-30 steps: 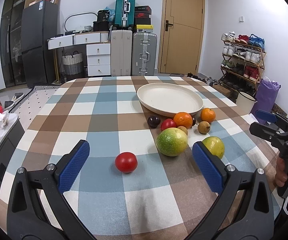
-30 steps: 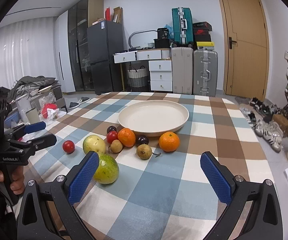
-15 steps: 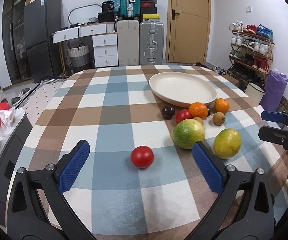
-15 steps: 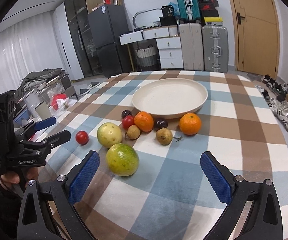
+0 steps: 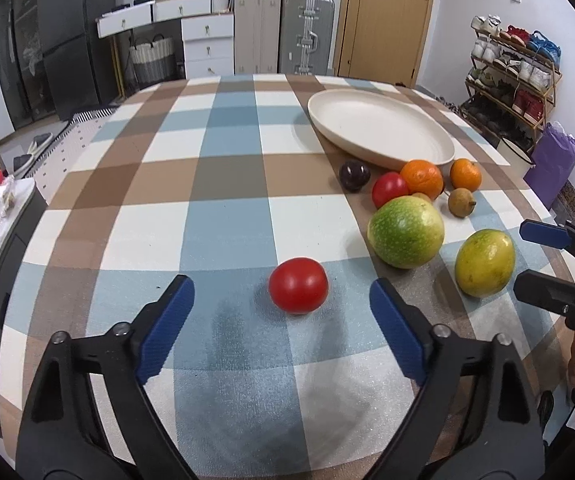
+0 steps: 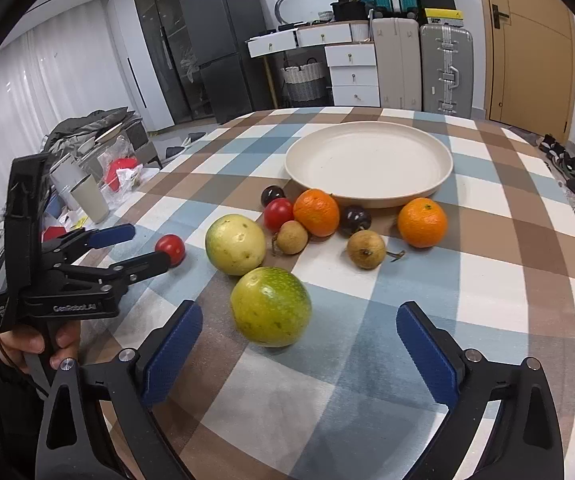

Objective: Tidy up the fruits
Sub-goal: 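Grasp the red tomato with the left tool while the right tool grasps the green citrus, then carry the tomato and green citrus over the cream plate with both tools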

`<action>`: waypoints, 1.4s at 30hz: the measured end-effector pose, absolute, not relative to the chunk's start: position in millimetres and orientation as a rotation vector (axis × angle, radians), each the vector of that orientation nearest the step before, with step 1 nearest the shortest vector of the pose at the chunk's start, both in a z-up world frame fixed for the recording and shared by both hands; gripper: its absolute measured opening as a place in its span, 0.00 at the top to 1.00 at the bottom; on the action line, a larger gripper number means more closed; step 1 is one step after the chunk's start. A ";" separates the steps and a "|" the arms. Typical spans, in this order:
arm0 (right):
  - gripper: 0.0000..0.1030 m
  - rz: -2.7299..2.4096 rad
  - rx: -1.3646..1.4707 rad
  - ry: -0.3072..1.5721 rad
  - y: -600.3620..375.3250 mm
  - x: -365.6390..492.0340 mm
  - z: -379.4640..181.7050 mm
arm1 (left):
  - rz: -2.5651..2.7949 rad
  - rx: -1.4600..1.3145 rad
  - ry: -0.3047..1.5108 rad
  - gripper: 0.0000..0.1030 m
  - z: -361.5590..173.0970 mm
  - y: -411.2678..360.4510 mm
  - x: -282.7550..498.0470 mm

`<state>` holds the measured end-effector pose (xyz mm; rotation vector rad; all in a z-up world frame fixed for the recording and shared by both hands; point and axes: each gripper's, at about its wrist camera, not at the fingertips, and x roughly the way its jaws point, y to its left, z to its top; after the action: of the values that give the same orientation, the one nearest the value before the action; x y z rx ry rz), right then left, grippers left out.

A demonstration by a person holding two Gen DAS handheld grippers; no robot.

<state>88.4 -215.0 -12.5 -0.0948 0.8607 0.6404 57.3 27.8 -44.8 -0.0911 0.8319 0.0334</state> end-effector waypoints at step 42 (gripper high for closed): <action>0.51 0.680 -0.045 0.890 -210.7 96.5 -4.5 | -0.084 -0.114 0.694 0.72 2.5 6.6 51.0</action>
<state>96.5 -210.7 -4.5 -0.0454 0.8899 0.6799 51.0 6.6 2.5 -0.1139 0.6943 -0.0836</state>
